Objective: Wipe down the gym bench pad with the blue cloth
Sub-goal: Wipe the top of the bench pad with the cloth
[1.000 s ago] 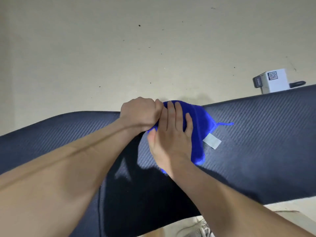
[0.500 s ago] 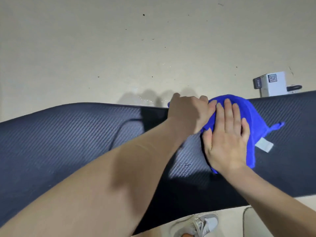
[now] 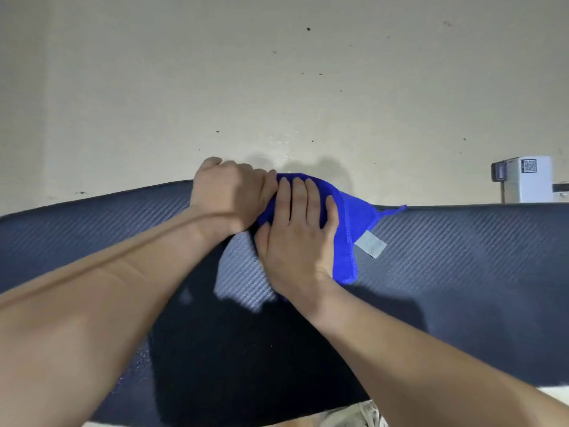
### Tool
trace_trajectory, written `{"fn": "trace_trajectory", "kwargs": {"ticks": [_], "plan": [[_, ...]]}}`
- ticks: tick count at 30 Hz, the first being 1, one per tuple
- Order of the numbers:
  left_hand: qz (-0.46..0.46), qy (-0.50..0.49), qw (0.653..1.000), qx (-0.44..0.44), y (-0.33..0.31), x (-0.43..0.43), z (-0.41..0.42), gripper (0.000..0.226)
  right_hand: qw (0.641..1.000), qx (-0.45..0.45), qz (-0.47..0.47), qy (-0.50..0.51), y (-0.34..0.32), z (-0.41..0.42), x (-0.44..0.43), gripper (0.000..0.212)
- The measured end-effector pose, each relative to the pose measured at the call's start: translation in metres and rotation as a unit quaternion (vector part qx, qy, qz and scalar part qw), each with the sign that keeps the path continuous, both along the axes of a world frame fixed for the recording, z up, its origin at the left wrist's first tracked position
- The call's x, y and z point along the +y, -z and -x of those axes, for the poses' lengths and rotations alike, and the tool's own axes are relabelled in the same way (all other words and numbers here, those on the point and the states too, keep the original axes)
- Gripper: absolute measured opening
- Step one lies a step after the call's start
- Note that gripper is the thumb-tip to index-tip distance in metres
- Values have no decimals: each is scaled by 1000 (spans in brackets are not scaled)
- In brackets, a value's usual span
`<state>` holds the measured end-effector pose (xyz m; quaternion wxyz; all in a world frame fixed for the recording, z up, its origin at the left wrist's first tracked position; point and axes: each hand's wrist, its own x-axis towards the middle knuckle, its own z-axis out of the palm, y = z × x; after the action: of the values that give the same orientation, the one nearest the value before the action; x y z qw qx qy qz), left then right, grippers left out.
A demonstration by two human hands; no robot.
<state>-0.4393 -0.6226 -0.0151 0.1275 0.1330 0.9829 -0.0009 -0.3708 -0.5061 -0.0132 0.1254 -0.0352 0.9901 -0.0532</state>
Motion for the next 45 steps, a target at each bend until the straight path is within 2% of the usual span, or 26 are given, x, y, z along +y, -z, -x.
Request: {"fn": "trace_trajectory", "kwargs": {"ticks": [2,4,7,12,18,25,28,32,37,39,45], "plan": [[11,-4,1000,20,2,-31,-2,49,999,8,32,-19,1,4,-25,65],[37,2,999,15,0,-58,-3,36,998,18,56,-36,1,8,-48,66],[47,-44,998,5,-5,-98,-13,26,995,22,66,-75,2,10,-86,68],[21,-161,987,16,0,-153,-35,35,985,5,63,-162,5,8,-135,69],[21,-140,990,13,0,-169,-41,25,977,26,73,-200,11,9,-145,66],[35,-123,991,25,0,-158,-42,36,959,23,90,-268,10,13,-113,64],[35,-107,993,41,-2,-121,-39,46,962,33,91,-256,9,11,-72,63],[2,-99,994,53,-6,-40,-27,40,978,37,47,-200,7,3,-13,66],[17,-3,1000,-22,-19,56,-24,28,991,5,44,-128,1,-11,79,69],[23,-1,999,-43,-19,103,-29,22,994,2,24,-108,0,-22,121,69],[-70,7,997,-22,-8,220,-61,57,1000,8,-25,-2,-7,-72,228,67]]}}
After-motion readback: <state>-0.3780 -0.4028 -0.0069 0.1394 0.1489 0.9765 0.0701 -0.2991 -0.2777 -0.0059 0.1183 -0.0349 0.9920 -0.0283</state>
